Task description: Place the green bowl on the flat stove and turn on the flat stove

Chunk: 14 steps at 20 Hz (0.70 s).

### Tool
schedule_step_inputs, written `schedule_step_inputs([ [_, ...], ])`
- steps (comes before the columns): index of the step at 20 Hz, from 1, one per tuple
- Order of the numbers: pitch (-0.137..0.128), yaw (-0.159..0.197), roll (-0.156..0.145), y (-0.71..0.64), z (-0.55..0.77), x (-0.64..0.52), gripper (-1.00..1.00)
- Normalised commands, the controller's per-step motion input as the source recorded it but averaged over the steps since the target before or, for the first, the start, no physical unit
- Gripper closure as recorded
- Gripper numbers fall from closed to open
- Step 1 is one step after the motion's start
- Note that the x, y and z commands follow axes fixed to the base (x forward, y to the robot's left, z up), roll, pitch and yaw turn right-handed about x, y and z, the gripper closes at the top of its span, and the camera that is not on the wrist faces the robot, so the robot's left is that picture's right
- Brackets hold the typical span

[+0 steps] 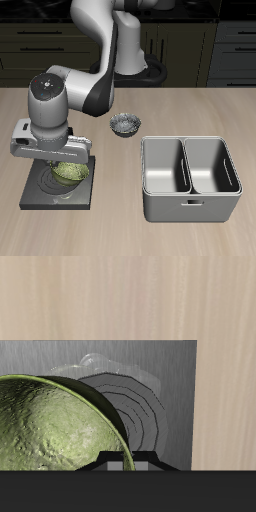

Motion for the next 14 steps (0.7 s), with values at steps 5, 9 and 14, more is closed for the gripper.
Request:
schedule_step_inputs([
  [5,0.096,0.030,-0.019,0.05,-0.28,-0.04,-1.00],
  [9,0.043,0.040,-0.004,0.12,-0.09,-0.10,-1.00],
  [14,0.008,0.016,0.007,0.09,0.00,-0.12,-1.00],
])
